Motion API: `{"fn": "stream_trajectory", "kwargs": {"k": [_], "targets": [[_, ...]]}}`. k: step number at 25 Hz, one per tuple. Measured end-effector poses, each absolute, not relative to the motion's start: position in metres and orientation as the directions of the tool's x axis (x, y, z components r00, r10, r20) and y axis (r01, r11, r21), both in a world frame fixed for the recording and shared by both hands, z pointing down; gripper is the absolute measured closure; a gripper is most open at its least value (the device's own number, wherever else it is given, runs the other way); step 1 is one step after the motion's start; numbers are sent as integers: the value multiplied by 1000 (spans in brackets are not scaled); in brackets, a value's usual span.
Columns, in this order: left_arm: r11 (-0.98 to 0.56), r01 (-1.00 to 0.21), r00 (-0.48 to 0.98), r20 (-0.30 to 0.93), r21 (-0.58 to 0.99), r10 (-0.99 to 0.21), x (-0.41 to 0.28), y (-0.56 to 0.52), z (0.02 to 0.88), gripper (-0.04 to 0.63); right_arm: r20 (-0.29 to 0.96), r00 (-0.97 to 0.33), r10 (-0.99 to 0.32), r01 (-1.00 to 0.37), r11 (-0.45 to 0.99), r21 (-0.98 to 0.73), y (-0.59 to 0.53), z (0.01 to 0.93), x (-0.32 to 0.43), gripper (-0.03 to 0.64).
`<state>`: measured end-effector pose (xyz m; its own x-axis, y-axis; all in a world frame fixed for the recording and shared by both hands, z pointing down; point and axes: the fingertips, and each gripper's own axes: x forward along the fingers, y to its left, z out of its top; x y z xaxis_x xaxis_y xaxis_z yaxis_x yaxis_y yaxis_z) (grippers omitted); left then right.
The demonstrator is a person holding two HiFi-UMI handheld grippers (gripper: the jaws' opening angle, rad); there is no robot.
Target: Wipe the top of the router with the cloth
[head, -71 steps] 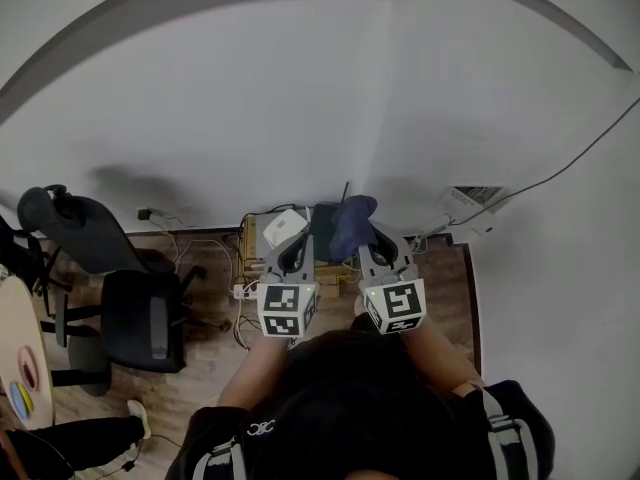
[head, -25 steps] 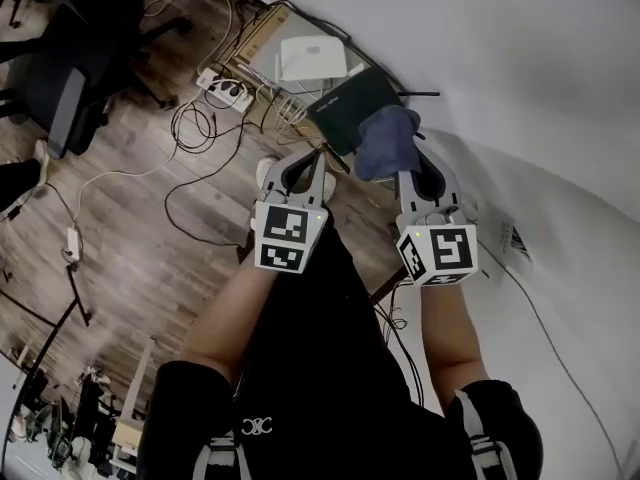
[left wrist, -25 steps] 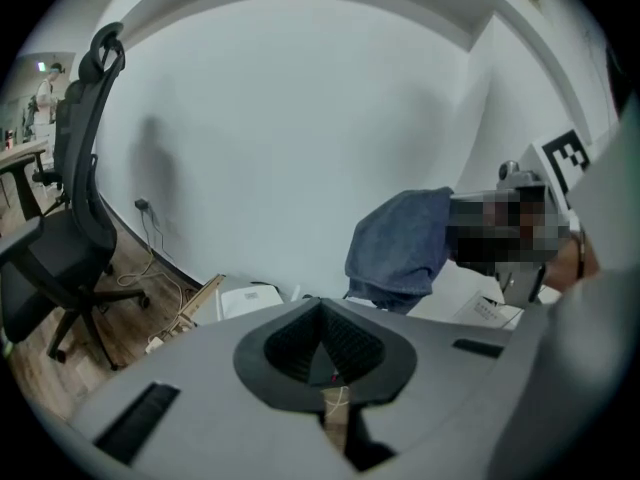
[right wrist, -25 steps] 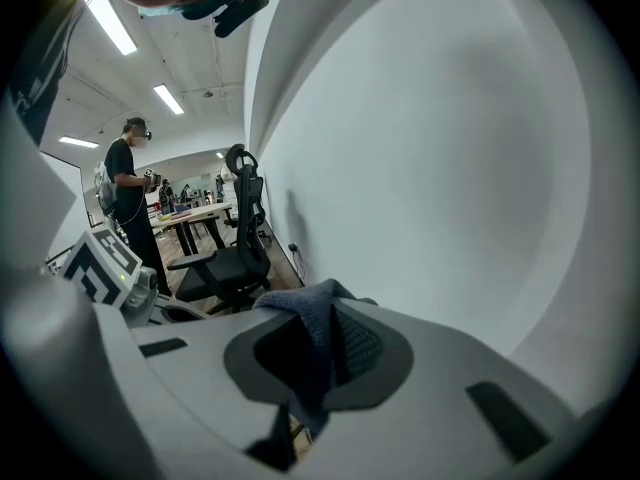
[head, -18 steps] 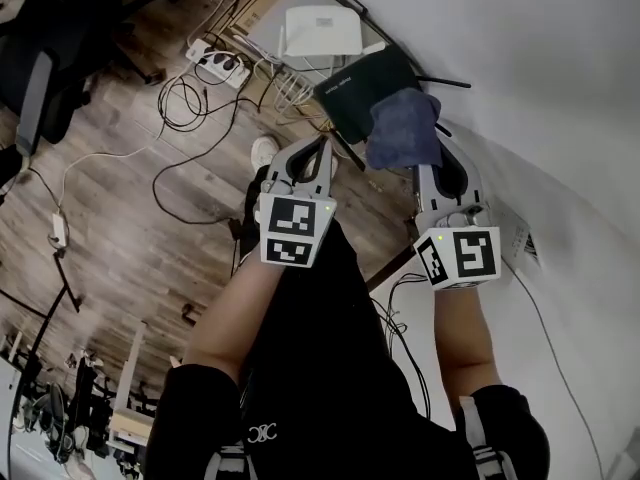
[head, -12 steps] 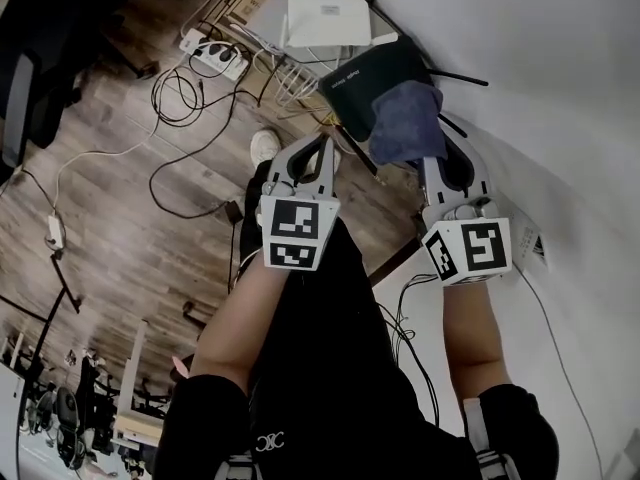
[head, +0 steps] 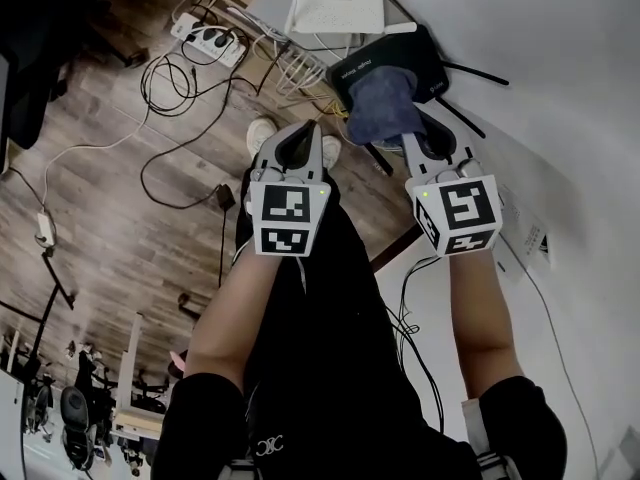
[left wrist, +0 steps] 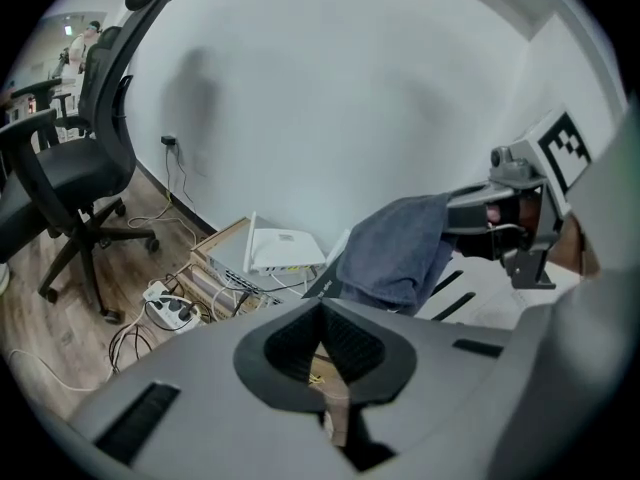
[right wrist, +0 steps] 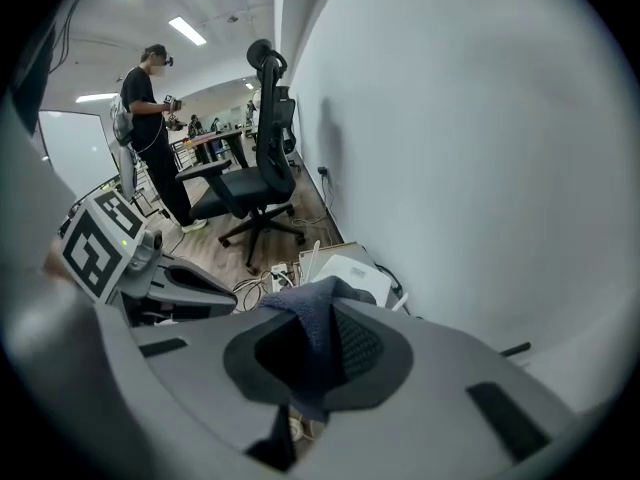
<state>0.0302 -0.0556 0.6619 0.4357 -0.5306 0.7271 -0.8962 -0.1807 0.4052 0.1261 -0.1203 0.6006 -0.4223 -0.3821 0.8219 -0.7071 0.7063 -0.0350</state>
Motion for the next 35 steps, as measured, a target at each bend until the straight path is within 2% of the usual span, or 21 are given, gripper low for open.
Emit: {"fn": "stream_trajectory", "kwargs": {"k": [8,14,18,26,35], "targets": [[-194,-893,447,747,406,-492,20,-49,680,595,908,-367,-201,-639,764,-89,-113,660,116,601],[-202,-890,453,750,408,-481,22,-56,690,595,980,-185,-69,-555,830,-46,-105,714,132,600],[-203,-887,460,748,415,-478,18,-59,695,595,991,-124,-57,-525,851,-17,-100,731,135,600],[-188,-885,462,758,425,-460,14,-63,707,595,997,-72,30,-501,863,-62,-99,759,126,600],[-239,-871,491,762,429,-423,9,-69,713,595,999,-26,41,-474,879,-48,-111,795,117,600]]}}
